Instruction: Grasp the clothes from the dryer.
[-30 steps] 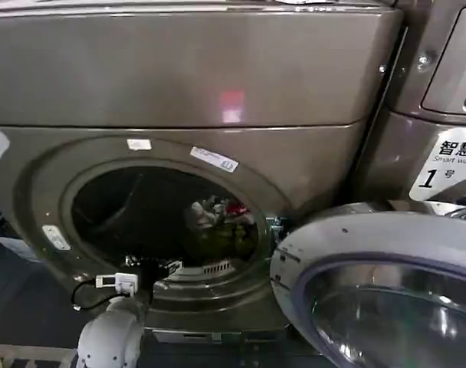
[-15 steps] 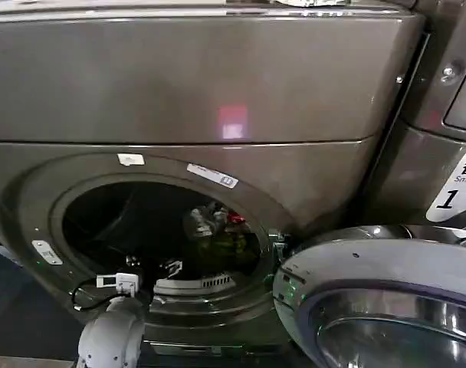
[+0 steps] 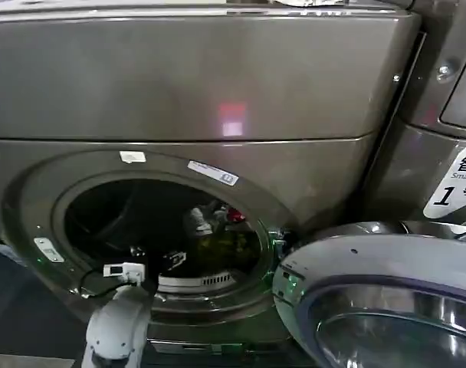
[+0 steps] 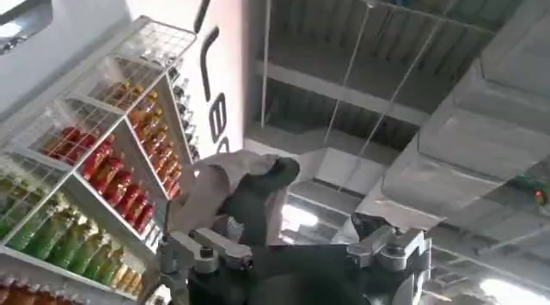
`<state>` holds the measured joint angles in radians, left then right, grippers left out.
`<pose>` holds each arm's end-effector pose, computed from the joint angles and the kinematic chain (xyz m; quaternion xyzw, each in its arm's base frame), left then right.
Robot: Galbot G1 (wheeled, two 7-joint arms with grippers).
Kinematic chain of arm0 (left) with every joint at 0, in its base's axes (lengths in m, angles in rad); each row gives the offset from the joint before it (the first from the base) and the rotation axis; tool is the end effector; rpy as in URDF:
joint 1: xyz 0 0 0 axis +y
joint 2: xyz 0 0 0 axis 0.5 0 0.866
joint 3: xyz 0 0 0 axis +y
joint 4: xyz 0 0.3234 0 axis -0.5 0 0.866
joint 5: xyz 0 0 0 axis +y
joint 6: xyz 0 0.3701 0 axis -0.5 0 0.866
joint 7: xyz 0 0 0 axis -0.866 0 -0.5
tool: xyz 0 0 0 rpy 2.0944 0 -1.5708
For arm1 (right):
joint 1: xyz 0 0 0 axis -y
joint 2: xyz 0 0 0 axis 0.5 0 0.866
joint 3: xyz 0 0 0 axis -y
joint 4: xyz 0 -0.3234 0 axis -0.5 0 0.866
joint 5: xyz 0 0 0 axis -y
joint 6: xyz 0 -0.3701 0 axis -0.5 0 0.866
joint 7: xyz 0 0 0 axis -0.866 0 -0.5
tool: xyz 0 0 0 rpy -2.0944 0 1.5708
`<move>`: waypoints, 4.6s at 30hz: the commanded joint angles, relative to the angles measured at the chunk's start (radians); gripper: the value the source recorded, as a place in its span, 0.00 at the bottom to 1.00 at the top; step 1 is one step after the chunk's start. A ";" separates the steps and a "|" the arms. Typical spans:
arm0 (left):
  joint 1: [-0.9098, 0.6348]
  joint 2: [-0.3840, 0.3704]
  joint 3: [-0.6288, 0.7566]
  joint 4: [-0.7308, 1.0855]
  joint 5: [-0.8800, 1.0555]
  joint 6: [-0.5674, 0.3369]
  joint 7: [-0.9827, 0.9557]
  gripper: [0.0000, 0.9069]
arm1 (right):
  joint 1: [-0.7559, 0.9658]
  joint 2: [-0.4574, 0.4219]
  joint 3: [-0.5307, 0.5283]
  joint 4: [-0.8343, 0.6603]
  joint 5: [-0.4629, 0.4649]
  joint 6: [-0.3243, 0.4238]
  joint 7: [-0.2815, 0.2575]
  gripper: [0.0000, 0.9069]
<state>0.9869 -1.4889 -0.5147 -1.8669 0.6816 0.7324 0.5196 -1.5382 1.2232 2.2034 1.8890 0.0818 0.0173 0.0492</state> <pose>0.3663 0.0145 -0.1932 -0.0624 -0.9288 -0.2700 0.2461 -0.0696 -0.3993 -0.0491 0.6386 0.6653 -0.3700 0.1122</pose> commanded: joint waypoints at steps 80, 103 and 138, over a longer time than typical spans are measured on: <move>-0.381 -0.061 0.110 0.289 0.750 -0.770 0.828 1.00 | 0.024 -0.021 -0.012 -0.039 -0.021 0.020 -0.008 1.00; -0.391 -0.056 0.135 0.481 0.601 -0.727 0.827 1.00 | 0.024 -0.023 -0.014 -0.036 -0.022 0.023 -0.007 1.00; -0.388 -0.042 0.138 0.482 0.442 -0.703 0.804 0.00 | 0.024 -0.019 -0.017 -0.028 -0.023 0.025 -0.007 1.00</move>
<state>0.5955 -1.5325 -0.3744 -1.3567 1.1718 0.0259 1.3378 -1.5149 1.2035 2.1865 1.8594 0.0592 0.0413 0.0423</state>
